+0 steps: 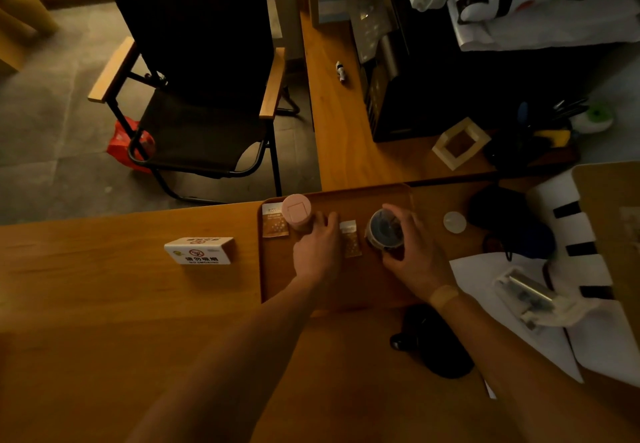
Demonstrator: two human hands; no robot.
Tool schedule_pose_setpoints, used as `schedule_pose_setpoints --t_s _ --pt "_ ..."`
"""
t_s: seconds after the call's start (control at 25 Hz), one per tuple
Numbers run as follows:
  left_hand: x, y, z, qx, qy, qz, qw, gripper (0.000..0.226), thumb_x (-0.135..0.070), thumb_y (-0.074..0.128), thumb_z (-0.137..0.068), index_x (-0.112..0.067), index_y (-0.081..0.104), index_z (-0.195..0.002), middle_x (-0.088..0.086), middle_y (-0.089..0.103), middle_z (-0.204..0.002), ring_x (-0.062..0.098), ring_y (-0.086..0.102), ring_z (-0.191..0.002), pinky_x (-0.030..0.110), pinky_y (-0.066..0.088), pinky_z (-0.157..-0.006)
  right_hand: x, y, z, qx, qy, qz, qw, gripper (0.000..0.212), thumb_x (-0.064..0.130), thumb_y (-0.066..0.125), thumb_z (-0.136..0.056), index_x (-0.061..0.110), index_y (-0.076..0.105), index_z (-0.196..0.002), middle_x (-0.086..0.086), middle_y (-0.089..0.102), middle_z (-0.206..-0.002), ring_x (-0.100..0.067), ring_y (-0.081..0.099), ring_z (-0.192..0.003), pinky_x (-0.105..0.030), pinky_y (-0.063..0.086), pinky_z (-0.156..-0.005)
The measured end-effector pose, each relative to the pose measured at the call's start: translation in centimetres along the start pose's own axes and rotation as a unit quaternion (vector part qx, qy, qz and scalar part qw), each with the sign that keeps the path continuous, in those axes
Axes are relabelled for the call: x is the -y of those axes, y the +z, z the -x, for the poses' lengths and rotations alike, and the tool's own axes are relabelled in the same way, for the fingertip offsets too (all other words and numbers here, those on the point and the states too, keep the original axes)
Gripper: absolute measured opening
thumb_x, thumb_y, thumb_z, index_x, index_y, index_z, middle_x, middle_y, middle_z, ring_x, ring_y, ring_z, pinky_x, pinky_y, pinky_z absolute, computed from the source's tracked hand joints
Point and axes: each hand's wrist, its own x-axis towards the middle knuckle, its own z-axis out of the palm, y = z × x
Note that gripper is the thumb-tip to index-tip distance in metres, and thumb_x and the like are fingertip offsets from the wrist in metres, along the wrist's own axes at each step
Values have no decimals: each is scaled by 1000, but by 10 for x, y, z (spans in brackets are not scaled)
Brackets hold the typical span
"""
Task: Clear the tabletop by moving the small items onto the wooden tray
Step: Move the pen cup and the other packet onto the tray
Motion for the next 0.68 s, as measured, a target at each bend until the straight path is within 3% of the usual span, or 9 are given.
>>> schedule_pose_setpoints --t_s 0.16,0.28,0.36,0.44,0.56,0.68 --pt "-6 1 16 -9 -22 22 999 63 -16 64 -89 -21 28 -140 12 30 -147 31 57 -112 37 58 -74 3 -1 11 -14 -4 43 999 90 20 75 -78 35 22 -149 -2 15 -161 -22 24 -145 -31 45 -96" --pt "-6 8 46 -15 9 29 999 63 -29 59 -92 -25 25 -144 8 29 -148 27 43 -125 39 53 -88 4 -7 29 -38 -39 114 992 83 27 72 -81 28 27 -149 -5 19 -161 -25 23 -146 -41 40 -107" --pt "1 15 64 -2 57 -11 998 61 -41 46 -97 -26 19 -149 6 25 -153 27 32 -134 41 41 -103 4 -10 40 -28 -65 167 983 78 33 68 -84 25 27 -150 -5 23 -161 -25 19 -148 -50 35 -112" --pt "10 23 75 34 95 -62 993 67 -47 39 -98 -27 7 -153 4 8 -162 30 11 -146 46 22 -115 3 -9 50 -7 -86 218 972 78 38 63 -87 25 23 -152 -5 20 -162 -25 13 -150 -54 27 -116" --pt "17 30 77 64 120 -97 986 70 -54 28 -98 -29 -8 -153 0 -15 -162 28 -16 -146 49 -1 -117 2 -7 55 15 -89 254 963 83 44 59 -89 27 12 -155 -4 12 -164 -25 7 -151 -54 18 -119" --pt "15 32 72 75 123 -112 983 70 -56 22 -98 -29 -12 -152 -2 -20 -159 27 -20 -145 51 -6 -117 3 -4 56 15 -78 263 961 86 45 59 -88 28 8 -155 -7 9 -164 -29 5 -151 -55 15 -118"
